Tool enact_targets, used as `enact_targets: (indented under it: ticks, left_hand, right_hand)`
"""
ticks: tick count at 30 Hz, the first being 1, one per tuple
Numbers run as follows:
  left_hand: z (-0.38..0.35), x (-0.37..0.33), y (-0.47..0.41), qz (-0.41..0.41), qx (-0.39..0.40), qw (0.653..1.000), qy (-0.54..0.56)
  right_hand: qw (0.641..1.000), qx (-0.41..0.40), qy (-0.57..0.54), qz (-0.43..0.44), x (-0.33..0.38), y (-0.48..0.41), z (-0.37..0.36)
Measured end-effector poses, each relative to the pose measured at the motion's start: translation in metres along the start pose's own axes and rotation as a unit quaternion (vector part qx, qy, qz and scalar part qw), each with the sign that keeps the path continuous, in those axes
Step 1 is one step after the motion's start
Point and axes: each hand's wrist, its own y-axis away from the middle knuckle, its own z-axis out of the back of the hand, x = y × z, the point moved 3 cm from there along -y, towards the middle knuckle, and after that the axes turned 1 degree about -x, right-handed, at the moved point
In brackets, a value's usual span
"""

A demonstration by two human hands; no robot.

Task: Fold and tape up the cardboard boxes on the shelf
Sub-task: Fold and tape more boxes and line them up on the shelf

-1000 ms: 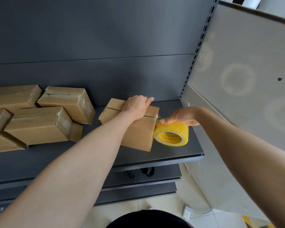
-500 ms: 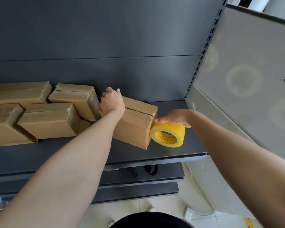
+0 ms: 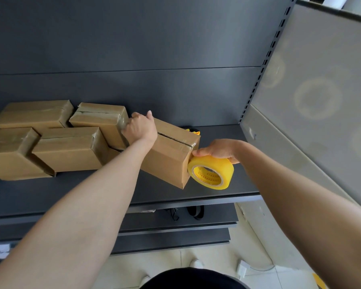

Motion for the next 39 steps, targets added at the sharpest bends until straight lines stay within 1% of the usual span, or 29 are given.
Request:
enact_targets:
  ticks: [2, 5, 7, 10, 14, 16, 20, 24, 31, 36, 39]
  left_hand:
    - [0.003, 0.004, -0.003, -0.009, 0.0, 1.0, 0.017]
    - [0.011, 0.004, -0.003, -0.031, 0.04, 0.999, 0.006]
    - [0.015, 0.0, 0.006, -0.072, 0.056, 0.995, -0.029]
    - [0.021, -0.012, 0.031, -0.146, 0.058, 0.984, -0.083]
    - [0.022, -0.014, 0.059, -0.186, 0.132, 0.972, -0.063]
    - [0.021, -0.009, 0.065, -0.201, 0.168, 0.963, -0.063]
    - [0.025, -0.002, 0.06, -0.231, 0.195, 0.951, -0.063]
    - [0.028, 0.0, 0.049, -0.245, 0.2, 0.948, -0.045]
    - [0.024, 0.014, 0.047, -0.242, 0.191, 0.951, 0.014]
    - [0.026, 0.013, 0.046, -0.263, 0.185, 0.947, -0.01]
    - [0.025, 0.015, 0.047, -0.27, 0.182, 0.945, -0.022]
  right_hand:
    - [1.0, 0.012, -0.014, -0.001, 0.001, -0.001, -0.003]
    - [0.999, 0.028, -0.04, 0.003, 0.004, -0.002, -0.008]
    - [0.998, 0.03, -0.058, 0.013, 0.011, -0.004, -0.014]
    - [0.994, 0.042, -0.101, 0.014, 0.023, -0.009, -0.026]
    - [0.987, 0.066, -0.145, 0.025, 0.031, -0.014, -0.035]
    - [0.979, 0.113, -0.164, 0.04, 0.027, -0.012, -0.037]
    - [0.946, 0.22, -0.229, 0.066, 0.015, -0.009, -0.035]
    - [0.932, 0.268, -0.223, 0.094, 0.02, -0.007, -0.042]
    - [0.934, 0.259, -0.22, 0.105, 0.032, -0.008, -0.053]
    - [0.941, 0.248, -0.212, 0.094, 0.042, -0.01, -0.049]
    - [0.955, 0.215, -0.186, 0.082, 0.044, -0.014, -0.052]
